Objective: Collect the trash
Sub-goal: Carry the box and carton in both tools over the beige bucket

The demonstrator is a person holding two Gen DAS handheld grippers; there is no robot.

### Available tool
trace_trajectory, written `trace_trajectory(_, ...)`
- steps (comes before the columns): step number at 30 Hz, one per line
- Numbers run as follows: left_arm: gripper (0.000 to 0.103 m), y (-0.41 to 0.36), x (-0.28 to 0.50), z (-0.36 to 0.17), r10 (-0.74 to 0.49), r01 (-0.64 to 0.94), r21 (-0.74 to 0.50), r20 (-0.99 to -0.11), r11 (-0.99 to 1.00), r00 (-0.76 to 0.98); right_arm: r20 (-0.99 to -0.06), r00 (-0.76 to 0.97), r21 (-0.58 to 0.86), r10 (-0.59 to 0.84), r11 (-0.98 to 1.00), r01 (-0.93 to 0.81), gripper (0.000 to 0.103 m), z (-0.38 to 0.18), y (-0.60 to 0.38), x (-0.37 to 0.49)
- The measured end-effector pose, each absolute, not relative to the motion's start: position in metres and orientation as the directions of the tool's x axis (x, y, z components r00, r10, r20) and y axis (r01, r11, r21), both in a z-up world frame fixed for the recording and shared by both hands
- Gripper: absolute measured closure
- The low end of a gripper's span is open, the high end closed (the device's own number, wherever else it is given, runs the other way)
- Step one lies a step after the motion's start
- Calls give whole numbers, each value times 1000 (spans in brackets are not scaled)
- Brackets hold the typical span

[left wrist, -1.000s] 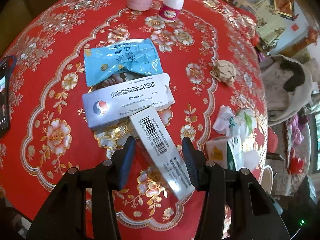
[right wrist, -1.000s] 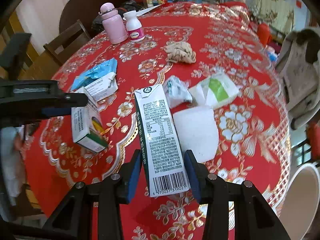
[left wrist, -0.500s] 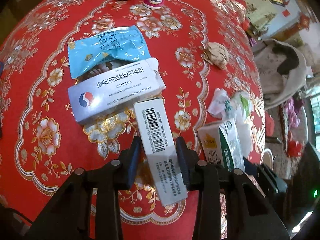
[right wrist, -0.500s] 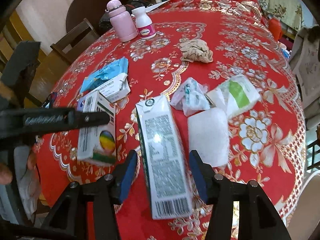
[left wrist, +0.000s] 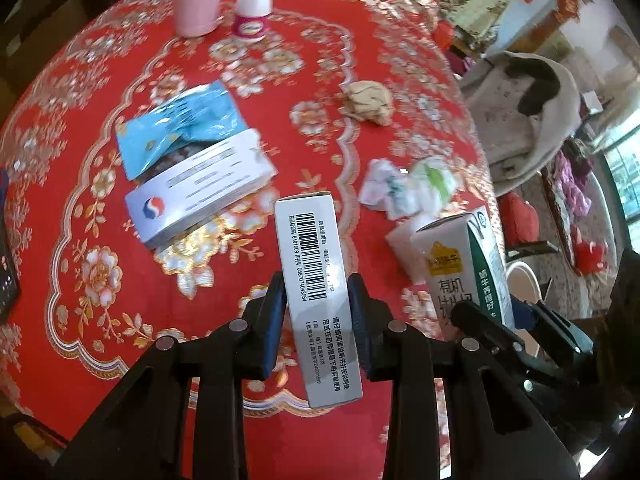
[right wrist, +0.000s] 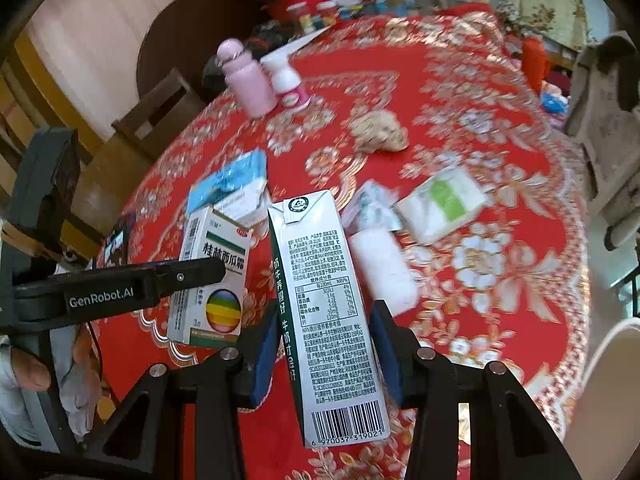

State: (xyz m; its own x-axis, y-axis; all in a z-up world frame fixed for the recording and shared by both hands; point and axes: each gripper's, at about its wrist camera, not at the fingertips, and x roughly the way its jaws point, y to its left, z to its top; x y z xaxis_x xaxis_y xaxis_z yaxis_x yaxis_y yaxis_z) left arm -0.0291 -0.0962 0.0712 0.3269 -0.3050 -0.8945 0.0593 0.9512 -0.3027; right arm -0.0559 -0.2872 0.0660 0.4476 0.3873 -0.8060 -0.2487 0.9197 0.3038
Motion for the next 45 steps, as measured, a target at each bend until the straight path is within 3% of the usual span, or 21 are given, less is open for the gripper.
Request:
trace_trajectory(19, 75, -242, -46, 119, -438, 360, -324, -846, 875, 304, -770, 596, 306, 230, 951, 29, 60, 102, -418, -116)
trace_trajectory(32, 75, -359, -72, 105, -505, 531, -359, -849, 767, 155, -791, 606, 314, 79, 904, 291, 60, 90, -525, -182)
trace_trajectory(45, 75, -438, -94, 71, -493, 597, -370, -868, 712, 51, -836, 548, 309, 9, 834, 458, 60, 62, -589, -229)
